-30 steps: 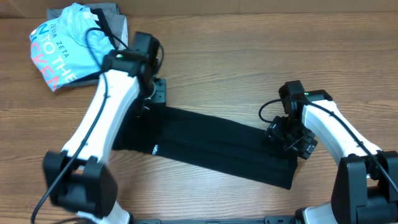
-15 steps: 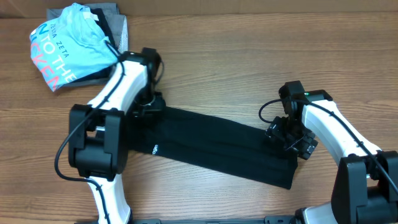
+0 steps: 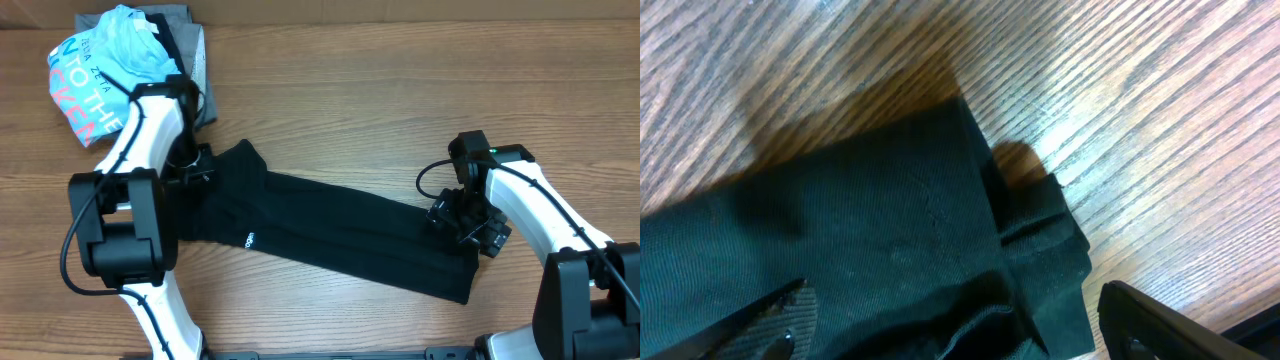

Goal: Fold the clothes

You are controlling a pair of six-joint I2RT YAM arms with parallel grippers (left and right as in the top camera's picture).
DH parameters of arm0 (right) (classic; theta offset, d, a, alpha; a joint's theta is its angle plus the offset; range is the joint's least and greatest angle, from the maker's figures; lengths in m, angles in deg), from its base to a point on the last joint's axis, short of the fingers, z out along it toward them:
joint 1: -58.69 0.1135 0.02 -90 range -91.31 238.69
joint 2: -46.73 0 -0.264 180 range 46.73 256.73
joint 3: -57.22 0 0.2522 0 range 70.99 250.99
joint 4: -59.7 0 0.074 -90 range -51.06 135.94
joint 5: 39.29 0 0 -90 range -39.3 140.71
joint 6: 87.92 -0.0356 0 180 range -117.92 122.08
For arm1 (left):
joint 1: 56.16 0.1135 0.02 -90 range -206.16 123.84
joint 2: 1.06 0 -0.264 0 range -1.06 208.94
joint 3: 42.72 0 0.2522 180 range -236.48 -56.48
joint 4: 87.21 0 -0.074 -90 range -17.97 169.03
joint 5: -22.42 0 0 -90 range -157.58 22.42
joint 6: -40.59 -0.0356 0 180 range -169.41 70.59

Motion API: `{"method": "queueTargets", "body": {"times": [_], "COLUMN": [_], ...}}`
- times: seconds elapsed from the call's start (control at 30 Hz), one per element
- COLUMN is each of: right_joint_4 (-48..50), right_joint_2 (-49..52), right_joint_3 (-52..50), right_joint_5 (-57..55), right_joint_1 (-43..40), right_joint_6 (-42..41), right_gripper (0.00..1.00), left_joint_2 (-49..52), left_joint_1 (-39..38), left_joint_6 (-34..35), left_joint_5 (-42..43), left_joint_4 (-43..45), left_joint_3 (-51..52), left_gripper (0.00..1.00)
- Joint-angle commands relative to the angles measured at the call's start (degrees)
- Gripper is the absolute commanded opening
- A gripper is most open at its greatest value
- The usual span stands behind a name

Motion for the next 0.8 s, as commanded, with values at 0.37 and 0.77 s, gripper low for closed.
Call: {"method": "queueTargets", "body": {"times": [0.37,0.77], "right_joint_4": [4.70,9.62], "right_joint_2": [-1.27,-1.27], "right_joint_3": [-0.28,-8.85], "right_joint_5": [16.33,16.26], "right_joint_1": [0.17,0.15], "right_joint_6": [12.55,10.64], "right_gripper": [0.17,0.19], "left_joint_2": [-12.74,-8.31], "left_joint_1": [-7.50,-12.72], "left_joint_6": [-1.46,-2.21], "left_joint_5": [12.33,16.76], "left_joint_4": [-0.28,7.61], "left_joint_3": [-1.60,12.02], "left_gripper": [0.04,0.04]}}
